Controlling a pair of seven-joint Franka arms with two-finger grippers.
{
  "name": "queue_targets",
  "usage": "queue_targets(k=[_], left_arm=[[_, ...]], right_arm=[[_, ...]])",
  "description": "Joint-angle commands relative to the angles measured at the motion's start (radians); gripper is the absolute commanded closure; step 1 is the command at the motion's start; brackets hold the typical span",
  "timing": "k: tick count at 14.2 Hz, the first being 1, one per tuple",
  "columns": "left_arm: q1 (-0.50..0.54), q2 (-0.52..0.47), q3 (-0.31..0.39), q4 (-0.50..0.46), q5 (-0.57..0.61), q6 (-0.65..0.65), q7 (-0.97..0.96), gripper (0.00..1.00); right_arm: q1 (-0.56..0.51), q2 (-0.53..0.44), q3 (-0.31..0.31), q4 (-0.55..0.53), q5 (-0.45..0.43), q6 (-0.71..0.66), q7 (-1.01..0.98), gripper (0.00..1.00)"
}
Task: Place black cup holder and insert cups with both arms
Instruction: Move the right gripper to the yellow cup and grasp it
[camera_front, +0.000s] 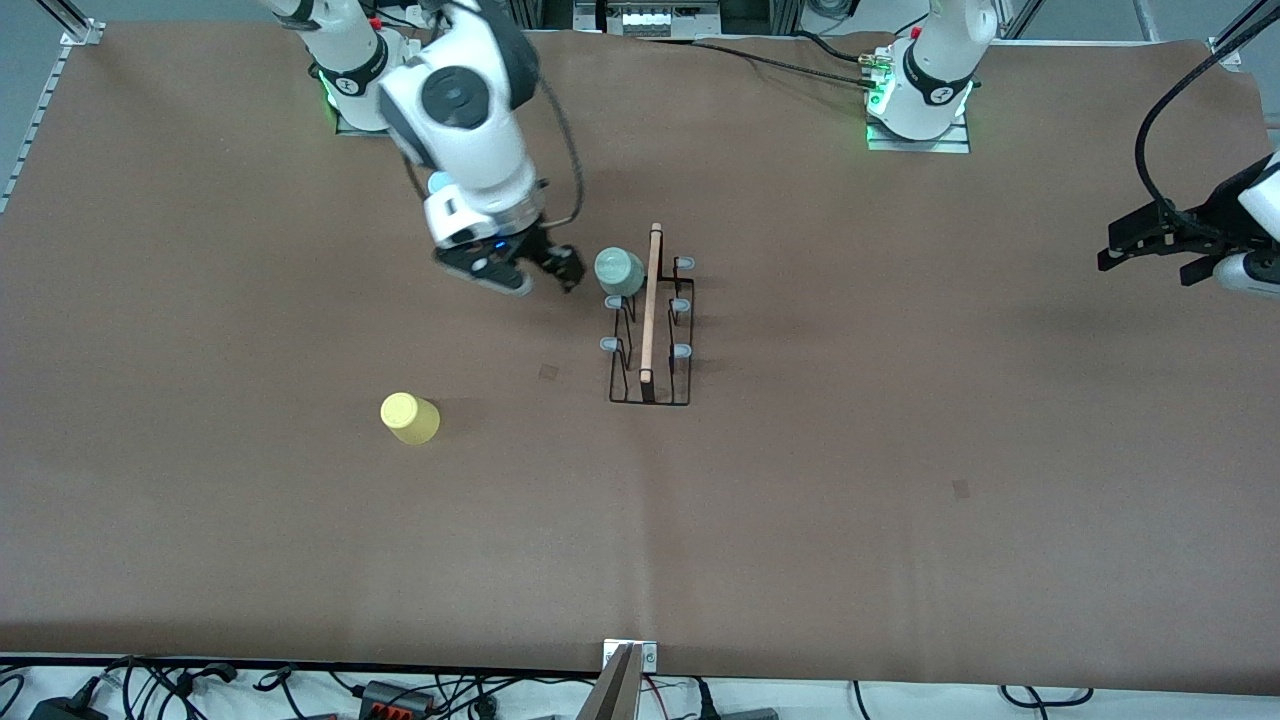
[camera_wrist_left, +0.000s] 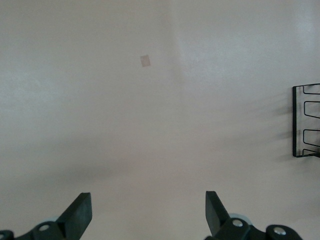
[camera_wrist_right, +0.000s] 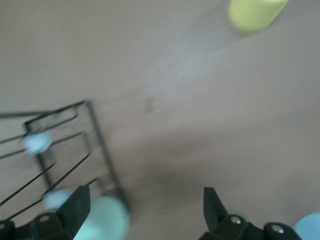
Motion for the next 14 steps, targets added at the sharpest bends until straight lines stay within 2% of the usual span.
queue_targets(k=[1,3,5,7,8,11,14], left_arm=[[-0.022,-0.042,0.023,-0.046,-0.014,0.024,-0.003,0.0],[-0.042,-0.041,0.042,-0.046,-0.014,0.024,-0.001,0.0],[-0.1,-0.041,0.111,-0.045,-0.013,0.024,-0.001,0.0],[-0.097,-0.038,0.107,-0.045,-0.005,0.024,0.0,0.0],[-0.097,-0.038,0.106,-0.043,-0.003,0.024,0.002,0.0],[-0.1,-0.026,0.099,-0.025,-0.002,0.021,0.002,0.0],[-0.102,-0.026,0.098,-0.025,0.003,0.024,0.002,0.0]], right_arm=[[-0.174,-0.029,0.012,-0.006,-0.006,-0.055,-0.327,0.0],[-0.253,-0.012,0.012,-0.007,-0.01,-0.037,-0.497,0.0],[-0.256,0.04,-0.032,-0.006,-0.03,0.037,-0.525,0.0],[-0.261,0.1,-0.073,-0.004,-0.122,0.127,-0.63,0.0],[-0.256,0.127,-0.105,-0.001,-0.13,0.175,-0.672,0.0],[-0.25,0.206,-0.142,0.002,-0.132,0.291,-0.735,0.0],[-0.241,0.265,-0.152,0.002,-0.124,0.391,-0.738,0.0]])
